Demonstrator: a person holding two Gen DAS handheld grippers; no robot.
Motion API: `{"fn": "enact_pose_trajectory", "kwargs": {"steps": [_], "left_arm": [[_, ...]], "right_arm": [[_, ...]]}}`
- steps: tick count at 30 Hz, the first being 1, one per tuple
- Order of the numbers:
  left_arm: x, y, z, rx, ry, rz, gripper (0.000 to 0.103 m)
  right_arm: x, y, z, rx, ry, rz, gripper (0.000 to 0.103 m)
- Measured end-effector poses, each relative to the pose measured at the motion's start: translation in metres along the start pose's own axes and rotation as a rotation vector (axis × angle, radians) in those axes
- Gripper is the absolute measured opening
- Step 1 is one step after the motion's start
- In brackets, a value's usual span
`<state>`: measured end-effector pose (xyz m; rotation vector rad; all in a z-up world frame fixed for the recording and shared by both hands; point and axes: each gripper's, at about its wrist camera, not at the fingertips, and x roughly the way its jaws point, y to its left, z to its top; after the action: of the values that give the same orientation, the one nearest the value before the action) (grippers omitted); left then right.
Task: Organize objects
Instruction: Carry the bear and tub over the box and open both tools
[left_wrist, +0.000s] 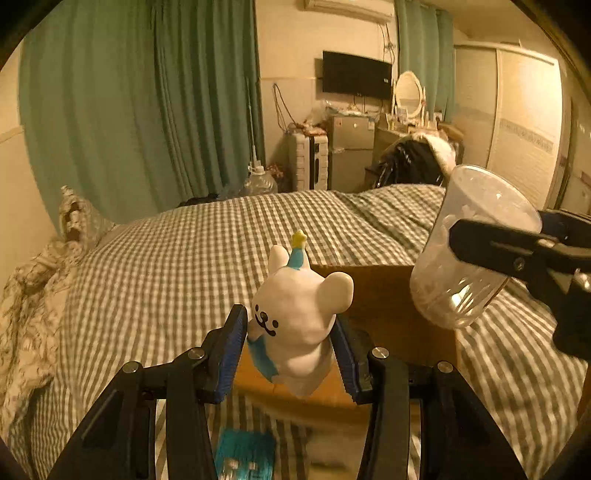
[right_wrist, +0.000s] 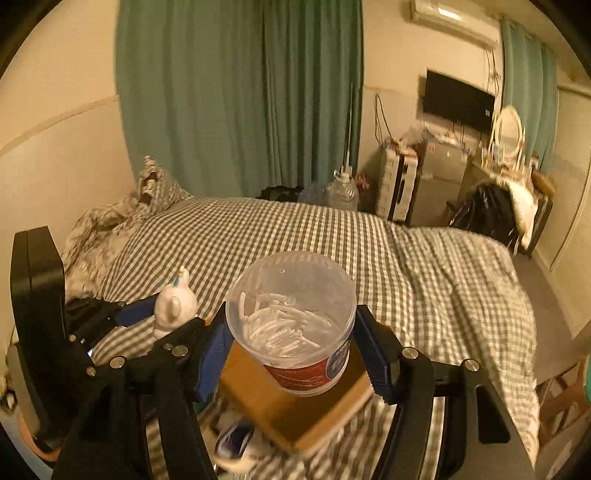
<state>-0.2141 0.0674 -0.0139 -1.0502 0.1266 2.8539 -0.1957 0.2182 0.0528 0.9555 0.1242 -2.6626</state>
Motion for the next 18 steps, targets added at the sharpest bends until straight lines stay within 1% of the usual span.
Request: {"fn": "enact_pose_trajectory", "kwargs": {"steps": [2, 4, 6, 8, 9, 11, 12, 13, 14, 15, 18], "left_arm": [[0.026, -0.003, 0.007, -0.016, 0.035, -0.026, 0.047], [0.048, -0.005, 0.01, -0.019, 0.051, -0.031, 0.047], [0.064, -0.009, 0.011, -0.015, 0.058, -0.04, 0.047], [0.077, -0.012, 0.008, -0.01, 0.081, -0.072, 0.049], [0.081, -0.013, 0.006, -0.006, 0.09, -0.081, 0.05], [0.088, -0.014, 0.002, 0.009, 0.108, -0.073, 0.062], [0.087, -0.015, 0.001, 0.013, 0.101, -0.055, 0.073], [0.086, -0.014, 0.002, 0.01, 0.09, -0.045, 0.078], [0.083, -0.012, 0.001, 0.001, 0.078, -0.041, 0.079], [0.08, -0.008, 0.001, -0.006, 0.075, -0.044, 0.079], [0.063, 0.002, 0.0, -0.028, 0.075, -0.045, 0.08]], "right_arm": [[0.024, -0.012, 0.004, 0.029, 0.035, 0.002, 0.063], [0.052, -0.022, 0.004, 0.054, 0.084, -0.003, 0.063], [0.071, -0.028, -0.001, 0.067, 0.121, 0.001, 0.063], [0.083, -0.032, -0.008, 0.07, 0.134, 0.028, 0.063], [0.085, -0.032, -0.012, 0.072, 0.131, 0.037, 0.064], [0.083, -0.037, -0.018, 0.069, 0.125, 0.033, 0.072], [0.081, -0.038, -0.017, 0.071, 0.113, 0.021, 0.078], [0.078, -0.039, -0.017, 0.073, 0.102, 0.021, 0.079], [0.072, -0.04, -0.016, 0.078, 0.087, 0.025, 0.079], [0.068, -0.04, -0.015, 0.081, 0.077, 0.026, 0.081], [0.042, -0.035, -0.011, 0.072, 0.037, 0.013, 0.081]]}}
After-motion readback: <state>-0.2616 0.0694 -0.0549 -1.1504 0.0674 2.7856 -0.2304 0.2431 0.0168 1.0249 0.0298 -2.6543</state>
